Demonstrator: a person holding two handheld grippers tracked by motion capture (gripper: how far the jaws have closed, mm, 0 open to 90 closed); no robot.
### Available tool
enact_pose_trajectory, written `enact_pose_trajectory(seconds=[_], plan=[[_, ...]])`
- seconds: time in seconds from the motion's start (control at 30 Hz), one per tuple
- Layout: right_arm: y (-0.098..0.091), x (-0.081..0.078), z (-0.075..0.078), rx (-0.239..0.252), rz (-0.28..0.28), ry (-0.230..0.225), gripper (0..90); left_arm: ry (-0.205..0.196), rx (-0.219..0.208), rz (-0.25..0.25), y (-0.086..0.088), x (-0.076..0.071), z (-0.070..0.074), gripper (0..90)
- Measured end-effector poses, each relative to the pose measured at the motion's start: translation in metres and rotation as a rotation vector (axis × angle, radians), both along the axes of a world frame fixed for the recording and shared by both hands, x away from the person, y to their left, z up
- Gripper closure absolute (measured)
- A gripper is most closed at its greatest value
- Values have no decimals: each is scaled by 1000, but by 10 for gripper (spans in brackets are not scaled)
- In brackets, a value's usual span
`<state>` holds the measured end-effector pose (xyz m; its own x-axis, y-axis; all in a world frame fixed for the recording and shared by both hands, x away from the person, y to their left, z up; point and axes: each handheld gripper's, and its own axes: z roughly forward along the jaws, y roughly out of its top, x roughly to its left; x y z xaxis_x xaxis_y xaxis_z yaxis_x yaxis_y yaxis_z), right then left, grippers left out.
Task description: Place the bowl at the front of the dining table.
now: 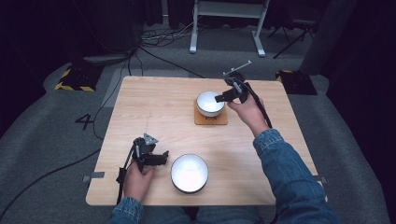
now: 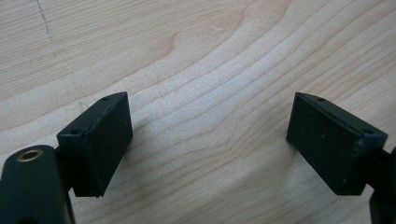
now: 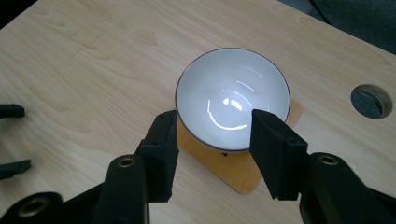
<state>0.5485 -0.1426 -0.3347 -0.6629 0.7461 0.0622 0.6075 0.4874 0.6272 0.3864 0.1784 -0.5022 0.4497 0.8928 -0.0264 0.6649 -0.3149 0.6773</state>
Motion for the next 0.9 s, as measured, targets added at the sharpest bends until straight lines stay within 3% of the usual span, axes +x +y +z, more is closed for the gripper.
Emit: enact_pose_trajectory(seconds=[0.37, 0.9], plan=[[-37, -30, 6, 38, -3, -35, 508, -5, 0, 0, 0, 1, 0, 145], [-69, -70, 7, 13, 42, -69, 497, -5, 0, 1, -1, 1, 0, 145]])
